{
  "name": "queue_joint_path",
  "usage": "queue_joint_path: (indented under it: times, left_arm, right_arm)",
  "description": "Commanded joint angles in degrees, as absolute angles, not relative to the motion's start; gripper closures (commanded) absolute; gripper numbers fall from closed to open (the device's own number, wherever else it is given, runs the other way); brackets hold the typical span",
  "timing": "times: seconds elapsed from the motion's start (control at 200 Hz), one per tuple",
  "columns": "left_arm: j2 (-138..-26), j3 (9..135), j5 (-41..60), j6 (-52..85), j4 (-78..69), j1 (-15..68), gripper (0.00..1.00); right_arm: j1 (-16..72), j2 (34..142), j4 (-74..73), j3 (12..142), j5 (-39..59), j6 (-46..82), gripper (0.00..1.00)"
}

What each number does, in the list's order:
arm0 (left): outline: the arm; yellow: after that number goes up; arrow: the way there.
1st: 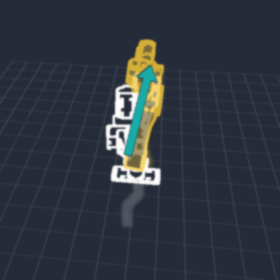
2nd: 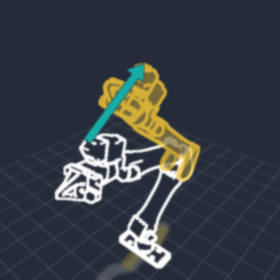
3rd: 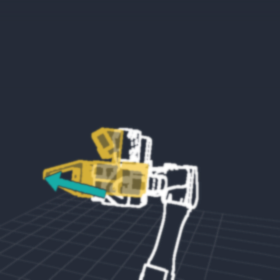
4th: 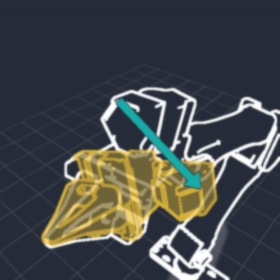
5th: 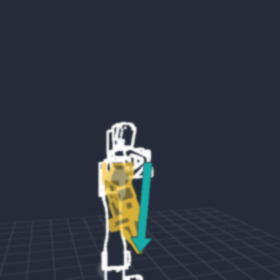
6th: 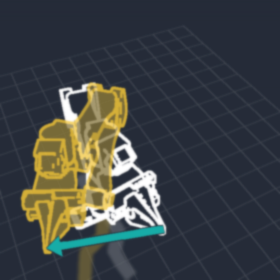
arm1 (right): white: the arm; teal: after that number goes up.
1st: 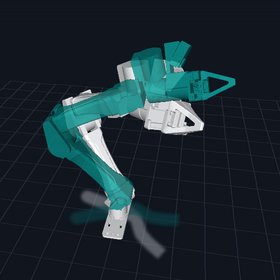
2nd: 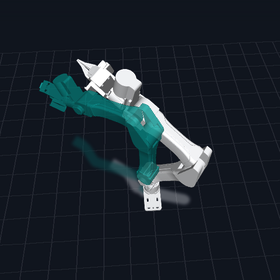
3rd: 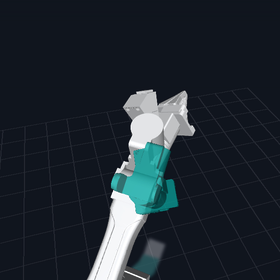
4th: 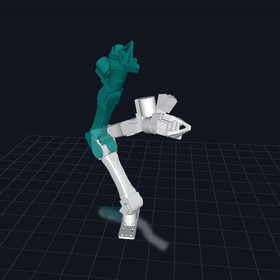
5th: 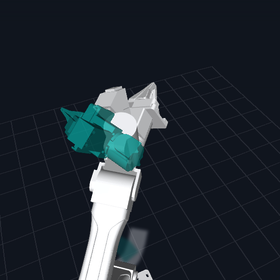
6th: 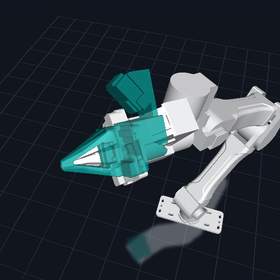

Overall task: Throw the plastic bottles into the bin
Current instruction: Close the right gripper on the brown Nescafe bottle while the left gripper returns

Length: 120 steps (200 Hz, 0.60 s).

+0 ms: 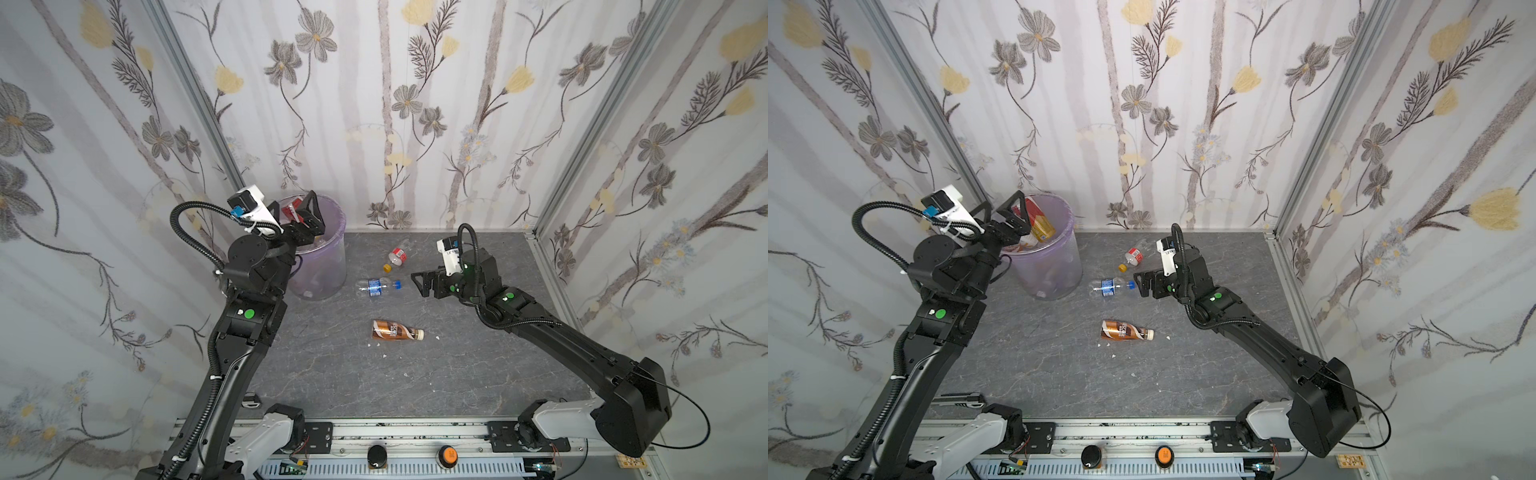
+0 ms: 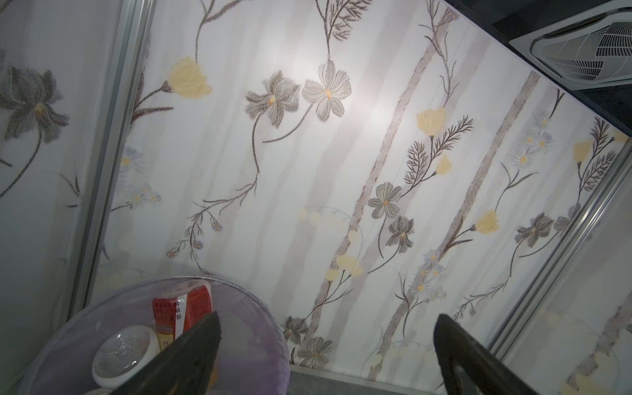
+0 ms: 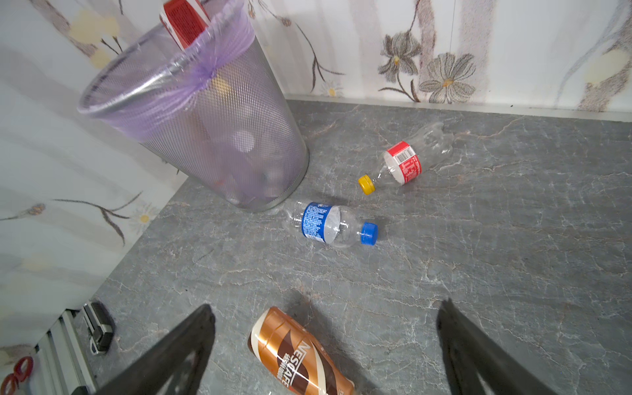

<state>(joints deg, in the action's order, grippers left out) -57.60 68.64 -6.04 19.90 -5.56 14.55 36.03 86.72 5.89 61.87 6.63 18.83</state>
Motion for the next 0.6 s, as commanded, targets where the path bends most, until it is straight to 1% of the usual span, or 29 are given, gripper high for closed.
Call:
queue_joint_path:
  times: [0.0, 0.11, 0.265, 0.45, 0.594]
  left_arm:
    - [-56.1, 65.0, -4.3, 24.4, -5.8, 15.4, 0.00]
    - [-54.8, 61.2, -1.1, 28.3, -4.8, 16.0, 0.00]
    - [-52.8, 54.8, 1.7, 31.6, -2.9, 18.2, 0.00]
    - [-49.1, 47.4, 1.8, 35.6, -1.9, 18.8, 0.00]
    - [-47.6, 44.0, 2.7, 38.2, -1.8, 19.1, 0.00]
  right_arm:
    - [38.0, 89.2, 8.4, 62.5, 4.3, 15.2, 0.00]
    - [42.0, 93.9, 13.4, 63.5, 2.5, 12.1, 0.00]
    - [49.5, 97.6, 17.0, 62.0, -4.5, 9.0, 0.00]
    - [51.6, 98.9, 14.9, 58.3, -3.4, 8.9, 0.00]
    - [52.9, 101.8, 12.8, 58.6, -2.8, 8.8, 0.00]
